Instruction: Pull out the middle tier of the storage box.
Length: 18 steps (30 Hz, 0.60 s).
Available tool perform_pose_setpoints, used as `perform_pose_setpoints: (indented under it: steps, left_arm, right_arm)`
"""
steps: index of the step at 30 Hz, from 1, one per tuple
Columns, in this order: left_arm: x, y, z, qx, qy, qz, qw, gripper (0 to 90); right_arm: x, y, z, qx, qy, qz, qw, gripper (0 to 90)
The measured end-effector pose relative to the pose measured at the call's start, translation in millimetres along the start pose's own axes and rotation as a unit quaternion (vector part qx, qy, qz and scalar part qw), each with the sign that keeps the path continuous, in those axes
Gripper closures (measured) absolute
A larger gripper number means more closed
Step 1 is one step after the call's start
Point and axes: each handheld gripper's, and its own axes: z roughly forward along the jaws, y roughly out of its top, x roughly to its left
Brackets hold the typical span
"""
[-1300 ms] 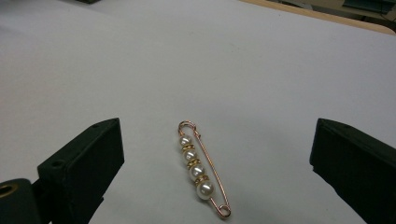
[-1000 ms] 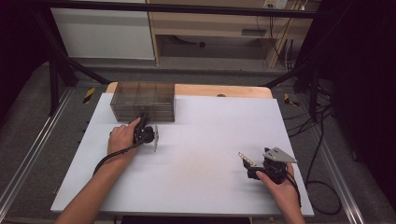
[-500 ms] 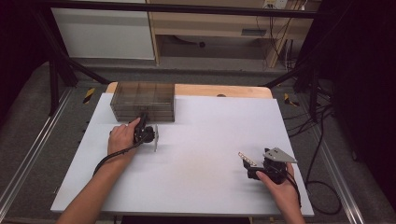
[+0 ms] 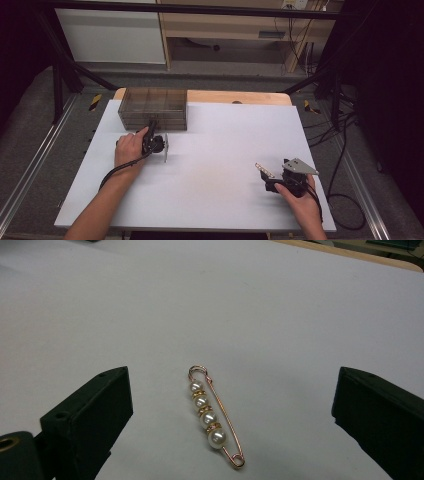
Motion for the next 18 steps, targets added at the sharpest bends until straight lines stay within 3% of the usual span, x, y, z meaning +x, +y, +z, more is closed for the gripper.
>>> perform_pose_setpoints:
  steps: [12, 18]
  left_arm:
    - [-1.9, 5.0, 0.1, -0.004, 0.001, 0.005, 1.0, 77.0]
    - [-0.9, 4.6, 0.1, -0.003, 0.003, 0.004, 1.0, 80.6]
  right_arm:
    - [0.6, -0.6, 1.2, 0.003, 0.001, -0.002, 1.0, 3.3]
    - [1.1, -1.1, 1.4, 0.008, 0.001, -0.005, 1.0, 3.3]
